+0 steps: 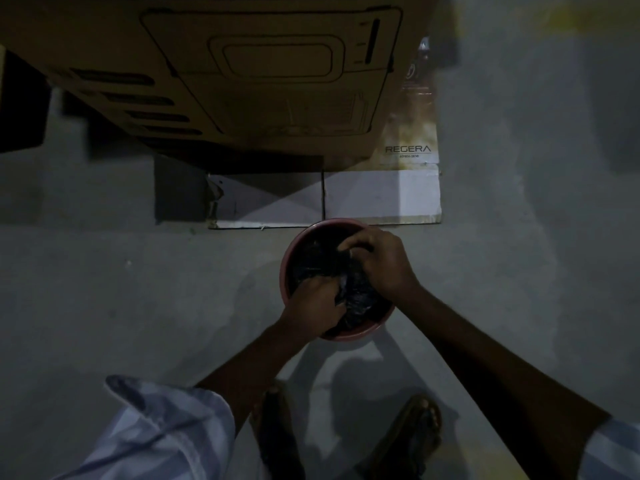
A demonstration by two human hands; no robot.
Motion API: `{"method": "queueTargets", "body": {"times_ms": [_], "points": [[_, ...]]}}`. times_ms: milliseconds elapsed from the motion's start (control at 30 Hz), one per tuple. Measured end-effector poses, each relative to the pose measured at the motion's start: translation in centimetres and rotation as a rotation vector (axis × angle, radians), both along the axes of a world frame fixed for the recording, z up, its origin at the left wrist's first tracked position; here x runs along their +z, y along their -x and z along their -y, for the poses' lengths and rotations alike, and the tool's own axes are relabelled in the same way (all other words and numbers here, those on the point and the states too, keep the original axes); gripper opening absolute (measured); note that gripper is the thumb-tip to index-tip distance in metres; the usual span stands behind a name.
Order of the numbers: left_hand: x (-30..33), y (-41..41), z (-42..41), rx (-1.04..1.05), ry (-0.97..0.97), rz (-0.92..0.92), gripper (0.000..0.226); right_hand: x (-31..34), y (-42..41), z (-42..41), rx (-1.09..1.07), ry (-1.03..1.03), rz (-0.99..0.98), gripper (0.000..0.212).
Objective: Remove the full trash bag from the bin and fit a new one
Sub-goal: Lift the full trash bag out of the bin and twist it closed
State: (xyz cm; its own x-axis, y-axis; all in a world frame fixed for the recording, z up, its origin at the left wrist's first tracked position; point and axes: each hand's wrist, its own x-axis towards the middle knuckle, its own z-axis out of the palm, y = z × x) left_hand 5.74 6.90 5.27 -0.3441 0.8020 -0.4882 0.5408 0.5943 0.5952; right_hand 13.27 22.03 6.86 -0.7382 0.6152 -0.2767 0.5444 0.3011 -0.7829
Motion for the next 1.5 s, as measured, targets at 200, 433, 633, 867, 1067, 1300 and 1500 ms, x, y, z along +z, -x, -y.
{"method": "queueTargets", "body": {"times_ms": [200,433,633,867,1067,1300,1500], "points": [[-0.1,0.1,-0.8,-0.147,0.045,0.033,0.021,-1.6,0.4,2.0,0.112,0.333,-0.1,0.024],[-0.5,-0.9,0.8,0.008,-0.054,0.051,0.018,-2.5,0.8,1.7,0.185,0.318,0.011,0.024],[-0.1,-0.8,1.4,0.357,-0.176,0.142,0.013,-3.3,-0.2,0.6,0.255,0.143,0.098,0.019],[0.2,-0.9,0.7,0.413,-0.23,0.198,0.013,-3.7,-0.4,1.0,0.114,0.164,0.252,0.023],[0.1,0.5,0.7,0.547,-0.191,0.274,0.03,-3.7,-0.7,0.8,0.198,0.271,0.106,0.013],[-0.8,1.8,1.3,0.602,-0.144,0.346,0.026,-1.8,-1.0,1.1,0.327,0.462,0.173,0.035],[0.1,1.0,1.3,0.437,-0.141,0.221,0.018,-1.6,-1.0,1.9,0.38,0.227,0.217,0.047]]}}
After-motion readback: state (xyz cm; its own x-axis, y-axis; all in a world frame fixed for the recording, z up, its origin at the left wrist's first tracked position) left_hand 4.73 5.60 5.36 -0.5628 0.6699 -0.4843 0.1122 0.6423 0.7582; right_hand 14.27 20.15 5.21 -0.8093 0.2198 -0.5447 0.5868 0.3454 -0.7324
